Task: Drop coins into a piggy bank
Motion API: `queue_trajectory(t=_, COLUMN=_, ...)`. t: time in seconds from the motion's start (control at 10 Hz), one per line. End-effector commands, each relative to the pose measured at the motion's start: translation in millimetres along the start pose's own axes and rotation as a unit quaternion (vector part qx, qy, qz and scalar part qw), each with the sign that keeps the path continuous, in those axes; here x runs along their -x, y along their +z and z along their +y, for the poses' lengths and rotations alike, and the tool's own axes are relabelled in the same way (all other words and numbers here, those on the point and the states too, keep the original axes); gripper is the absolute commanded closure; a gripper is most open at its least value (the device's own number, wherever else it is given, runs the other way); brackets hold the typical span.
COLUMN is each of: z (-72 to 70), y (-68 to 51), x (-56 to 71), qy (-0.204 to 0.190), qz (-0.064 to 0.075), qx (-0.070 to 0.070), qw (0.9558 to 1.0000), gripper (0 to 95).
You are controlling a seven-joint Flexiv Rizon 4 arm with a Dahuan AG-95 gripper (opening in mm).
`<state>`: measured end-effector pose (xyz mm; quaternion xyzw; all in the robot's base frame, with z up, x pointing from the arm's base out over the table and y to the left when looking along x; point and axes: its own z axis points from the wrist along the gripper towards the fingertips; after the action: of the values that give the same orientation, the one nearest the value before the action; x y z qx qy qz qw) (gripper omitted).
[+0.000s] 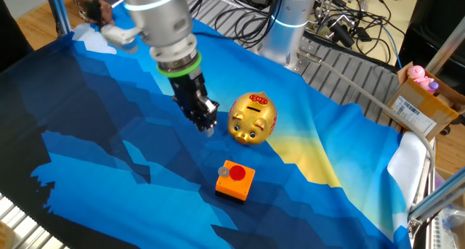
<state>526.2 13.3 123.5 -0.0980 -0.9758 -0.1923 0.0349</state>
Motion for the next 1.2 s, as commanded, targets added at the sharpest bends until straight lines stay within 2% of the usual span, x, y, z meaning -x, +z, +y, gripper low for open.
queue_trajectory(t=0.1, z=6.4, y=14.0, x=5.7, qy=0.013, qz=-0.004, qx=0.007, qw=0.9999, gripper=76.0)
queue_trajectory(t=0.2, z=9.3, y=17.8, x=6.6, qy=0.018, qz=-0.007, qx=0.008, qw=0.9998, gripper=57.0)
queue_trajectory(t=0.3, z=13.3, y=24.3, x=9.0, qy=0.022, qz=-0.002, qx=0.011, qw=0.9997, gripper=57.0)
queue_trajectory(t=0.6, z=12.3, y=32.2, x=12.4, qy=0.022, qz=0.009, qx=0.024, qw=0.9994, gripper=57.0)
queue_trajectory(t=1.0, z=24.3, y=47.1, x=11.7, qy=0.034, qz=0.021, qx=0.039, qw=0.9984, gripper=57.0)
queue_trajectory(t=1.2, z=28.3, y=60.5, x=9.4, qy=0.035, qz=0.02, qx=0.041, qw=0.9984, gripper=57.0)
